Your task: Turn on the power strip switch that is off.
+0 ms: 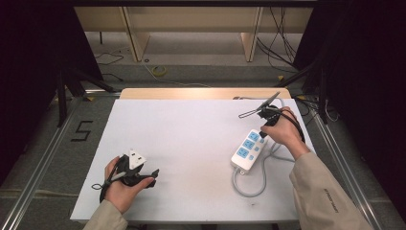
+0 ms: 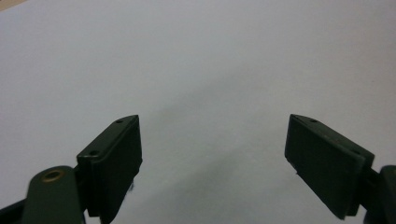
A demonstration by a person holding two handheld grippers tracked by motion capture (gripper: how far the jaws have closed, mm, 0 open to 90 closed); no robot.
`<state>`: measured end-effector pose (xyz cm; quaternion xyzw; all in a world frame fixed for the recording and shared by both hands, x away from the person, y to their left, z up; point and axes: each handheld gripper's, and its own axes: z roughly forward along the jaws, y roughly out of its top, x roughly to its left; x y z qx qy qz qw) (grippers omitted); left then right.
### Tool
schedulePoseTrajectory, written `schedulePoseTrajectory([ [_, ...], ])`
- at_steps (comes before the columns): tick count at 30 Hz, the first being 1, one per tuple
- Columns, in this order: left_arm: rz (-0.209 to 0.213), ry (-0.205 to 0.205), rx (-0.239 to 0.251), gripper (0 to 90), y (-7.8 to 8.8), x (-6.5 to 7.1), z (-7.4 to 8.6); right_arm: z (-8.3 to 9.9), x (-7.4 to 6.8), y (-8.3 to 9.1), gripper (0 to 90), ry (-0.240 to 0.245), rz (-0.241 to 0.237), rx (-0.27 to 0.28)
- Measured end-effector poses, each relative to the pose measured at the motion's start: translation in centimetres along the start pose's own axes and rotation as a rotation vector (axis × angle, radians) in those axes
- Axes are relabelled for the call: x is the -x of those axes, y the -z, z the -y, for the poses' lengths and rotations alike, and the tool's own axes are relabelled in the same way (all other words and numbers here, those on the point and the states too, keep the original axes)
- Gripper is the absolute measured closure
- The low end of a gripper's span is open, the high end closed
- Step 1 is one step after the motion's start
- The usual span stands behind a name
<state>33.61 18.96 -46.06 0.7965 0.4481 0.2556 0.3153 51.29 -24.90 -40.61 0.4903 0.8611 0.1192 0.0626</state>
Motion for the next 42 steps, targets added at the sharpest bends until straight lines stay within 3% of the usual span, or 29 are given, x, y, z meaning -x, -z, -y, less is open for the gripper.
schedulePoseTrajectory([
  [42,-0.004,-0.001,0.000,18.6,0.0,0.0,0.0,0.3,0.4,-1.6,90.0,-0.009,-0.017,-0.032],
])
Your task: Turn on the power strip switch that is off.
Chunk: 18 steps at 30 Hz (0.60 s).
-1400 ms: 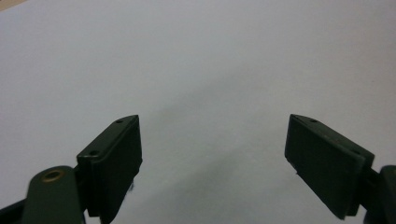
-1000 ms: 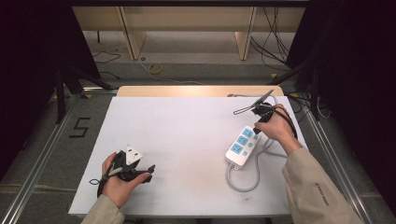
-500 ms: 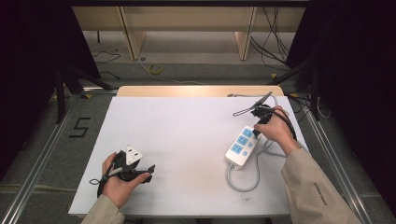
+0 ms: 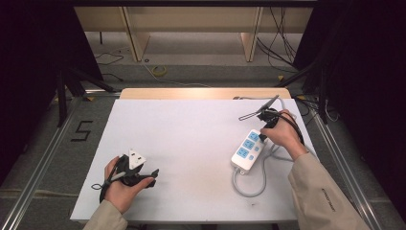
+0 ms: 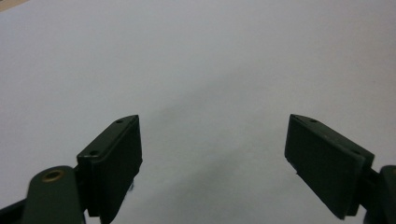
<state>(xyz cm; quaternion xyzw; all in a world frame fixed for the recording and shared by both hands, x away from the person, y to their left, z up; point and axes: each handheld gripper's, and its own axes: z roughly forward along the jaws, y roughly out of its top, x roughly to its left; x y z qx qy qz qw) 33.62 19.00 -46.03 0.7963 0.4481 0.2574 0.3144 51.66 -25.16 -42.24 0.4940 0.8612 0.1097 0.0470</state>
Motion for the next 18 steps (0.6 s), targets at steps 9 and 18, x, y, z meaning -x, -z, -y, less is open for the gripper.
schedulePoseTrajectory([
  [9,0.000,0.005,0.007,18.5,0.08,0.04,-0.03,0.21,-0.27,-0.09,90.0,0.005,0.012,0.010],
  [18,0.001,0.011,0.008,18.5,0.04,-0.11,0.02,0.30,-0.07,-0.24,90.0,-0.011,-0.003,0.015],
])
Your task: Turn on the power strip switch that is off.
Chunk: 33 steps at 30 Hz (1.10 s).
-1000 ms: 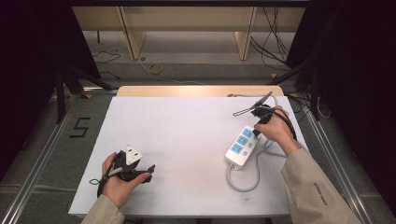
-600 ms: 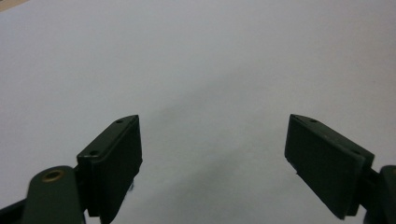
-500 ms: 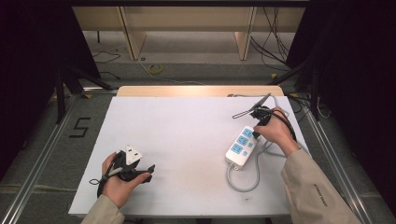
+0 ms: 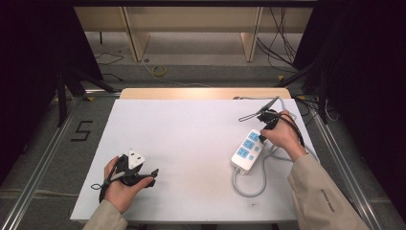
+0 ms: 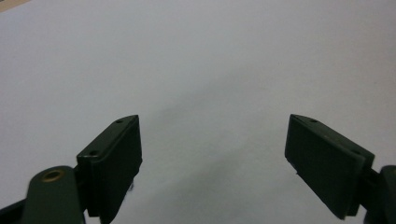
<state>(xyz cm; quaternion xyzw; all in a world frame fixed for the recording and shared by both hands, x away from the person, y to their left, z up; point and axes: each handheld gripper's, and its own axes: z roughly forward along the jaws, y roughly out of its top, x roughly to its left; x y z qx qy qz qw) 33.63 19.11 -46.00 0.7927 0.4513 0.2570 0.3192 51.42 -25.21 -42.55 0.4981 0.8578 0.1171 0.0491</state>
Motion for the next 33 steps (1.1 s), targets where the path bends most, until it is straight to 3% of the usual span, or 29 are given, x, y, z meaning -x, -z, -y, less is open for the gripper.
schedulePoseTrajectory([
  [6,-0.002,-0.001,0.002,18.4,0.1,-0.1,0.0,0.3,0.3,-0.2,90.0,-0.018,-0.018,0.016],
  [8,-0.003,-0.004,0.001,18.3,0.1,-0.1,0.0,0.3,0.4,-0.3,90.0,-0.025,-0.048,0.029],
  [17,0.001,-0.001,0.001,18.3,0.0,-0.1,0.0,0.2,0.3,-0.2,90.0,-0.016,-0.045,0.024],
  [25,0.004,-0.006,-0.002,18.2,0.0,-0.1,0.0,0.7,0.6,-0.2,90.0,-0.039,-0.067,0.058],
  [29,0.005,-0.004,-0.002,18.1,-0.1,-0.1,0.1,0.8,0.5,0.0,90.0,-0.031,-0.028,0.073],
  [33,0.004,-0.003,-0.003,18.1,-0.1,-0.1,0.1,1.2,0.5,0.2,90.0,-0.027,-0.036,0.106],
])
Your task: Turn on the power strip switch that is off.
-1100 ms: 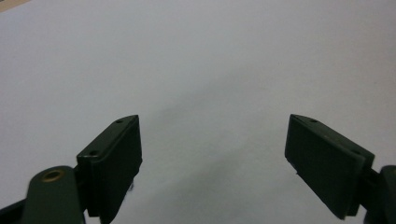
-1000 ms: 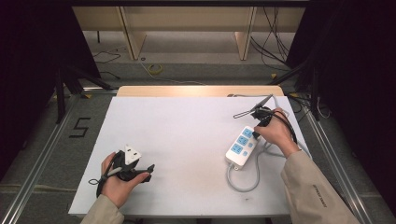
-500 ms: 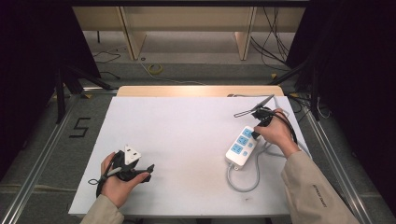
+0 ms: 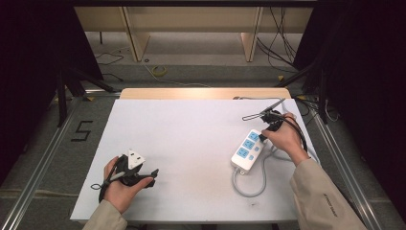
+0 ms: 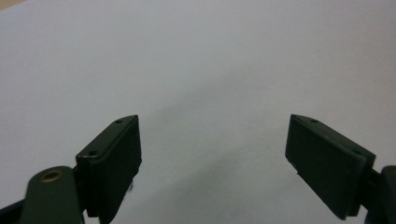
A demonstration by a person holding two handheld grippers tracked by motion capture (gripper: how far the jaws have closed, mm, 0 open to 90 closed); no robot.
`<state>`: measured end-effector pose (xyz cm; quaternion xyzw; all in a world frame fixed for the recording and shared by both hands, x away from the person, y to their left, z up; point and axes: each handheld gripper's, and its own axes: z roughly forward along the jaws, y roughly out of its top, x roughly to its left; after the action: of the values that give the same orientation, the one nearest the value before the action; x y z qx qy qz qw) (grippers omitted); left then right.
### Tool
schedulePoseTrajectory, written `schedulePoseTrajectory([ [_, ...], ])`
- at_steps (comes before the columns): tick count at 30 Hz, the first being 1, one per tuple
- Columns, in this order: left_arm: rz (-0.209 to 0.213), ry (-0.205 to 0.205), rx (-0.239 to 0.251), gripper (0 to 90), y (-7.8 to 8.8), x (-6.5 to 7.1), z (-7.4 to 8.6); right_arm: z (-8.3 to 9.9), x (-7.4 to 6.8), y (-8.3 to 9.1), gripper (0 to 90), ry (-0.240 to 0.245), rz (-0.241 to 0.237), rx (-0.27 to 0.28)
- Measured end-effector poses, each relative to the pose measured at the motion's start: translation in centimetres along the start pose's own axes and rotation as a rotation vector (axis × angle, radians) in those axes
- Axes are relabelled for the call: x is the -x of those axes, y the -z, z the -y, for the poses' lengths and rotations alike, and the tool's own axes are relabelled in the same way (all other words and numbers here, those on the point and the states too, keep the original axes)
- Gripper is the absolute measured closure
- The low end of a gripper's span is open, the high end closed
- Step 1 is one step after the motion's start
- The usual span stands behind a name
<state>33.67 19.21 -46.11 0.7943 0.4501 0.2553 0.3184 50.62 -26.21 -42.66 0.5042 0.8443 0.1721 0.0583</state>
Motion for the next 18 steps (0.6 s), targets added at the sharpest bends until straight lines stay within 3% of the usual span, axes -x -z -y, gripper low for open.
schedulePoseTrajectory([
  [18,0.001,-0.003,-0.003,18.2,0.0,0.1,0.0,1.2,-0.9,1.4,89.5,0.011,-0.030,0.054],
])
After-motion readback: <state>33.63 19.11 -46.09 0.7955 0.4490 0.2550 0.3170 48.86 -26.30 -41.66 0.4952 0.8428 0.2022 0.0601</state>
